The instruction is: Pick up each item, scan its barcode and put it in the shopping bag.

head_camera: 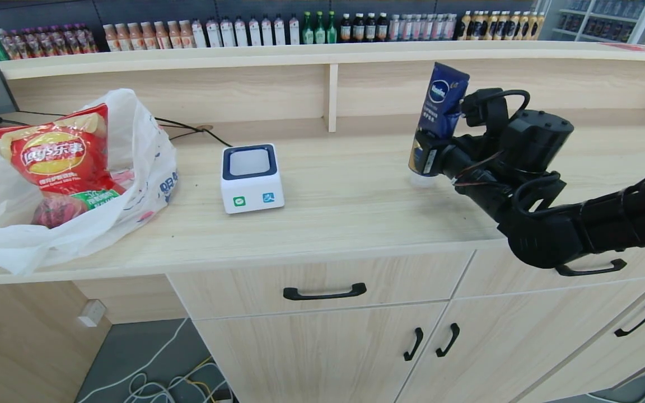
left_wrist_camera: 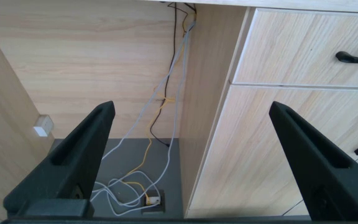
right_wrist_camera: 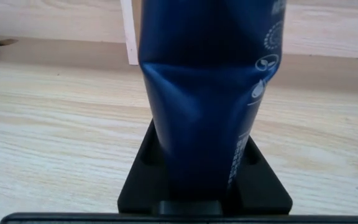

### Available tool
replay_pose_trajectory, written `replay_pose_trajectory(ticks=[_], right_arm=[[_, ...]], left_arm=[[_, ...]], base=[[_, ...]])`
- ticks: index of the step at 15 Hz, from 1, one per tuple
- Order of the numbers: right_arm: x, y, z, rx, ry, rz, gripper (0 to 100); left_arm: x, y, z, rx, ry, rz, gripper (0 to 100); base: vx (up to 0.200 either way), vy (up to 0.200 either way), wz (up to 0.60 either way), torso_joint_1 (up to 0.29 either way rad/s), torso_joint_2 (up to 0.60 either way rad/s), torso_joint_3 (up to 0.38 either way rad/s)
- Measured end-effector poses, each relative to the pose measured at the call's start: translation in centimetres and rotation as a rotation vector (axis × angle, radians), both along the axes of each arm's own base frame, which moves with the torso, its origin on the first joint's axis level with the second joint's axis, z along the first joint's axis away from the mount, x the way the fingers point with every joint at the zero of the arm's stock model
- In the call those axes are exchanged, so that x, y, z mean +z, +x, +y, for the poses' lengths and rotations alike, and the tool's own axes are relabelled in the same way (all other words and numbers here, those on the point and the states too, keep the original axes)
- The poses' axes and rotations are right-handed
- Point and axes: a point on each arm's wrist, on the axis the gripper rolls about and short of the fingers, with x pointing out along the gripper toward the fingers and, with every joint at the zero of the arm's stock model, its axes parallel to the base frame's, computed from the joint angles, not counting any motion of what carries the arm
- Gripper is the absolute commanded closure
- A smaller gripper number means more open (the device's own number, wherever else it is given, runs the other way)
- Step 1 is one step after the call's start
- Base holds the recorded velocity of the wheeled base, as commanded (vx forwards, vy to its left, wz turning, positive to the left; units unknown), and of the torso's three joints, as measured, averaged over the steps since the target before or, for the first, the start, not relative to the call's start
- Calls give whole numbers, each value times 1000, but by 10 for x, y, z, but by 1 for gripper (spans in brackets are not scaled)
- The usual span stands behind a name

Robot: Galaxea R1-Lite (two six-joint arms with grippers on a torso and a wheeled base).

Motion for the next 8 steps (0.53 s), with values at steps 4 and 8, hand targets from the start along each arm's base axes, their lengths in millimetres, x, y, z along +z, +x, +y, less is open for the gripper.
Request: replay_pose_trajectory(ticks=[4,8], right_arm=[[26,-26,1,33,46,-68,100],[39,-75,-4,73,40,-91,100]], left_arm=[[0,0,0,0,0,0,0],[0,0,0,0,0,0,0]], base=[[0,0,0,0,0,0],[0,0,0,0,0,0]])
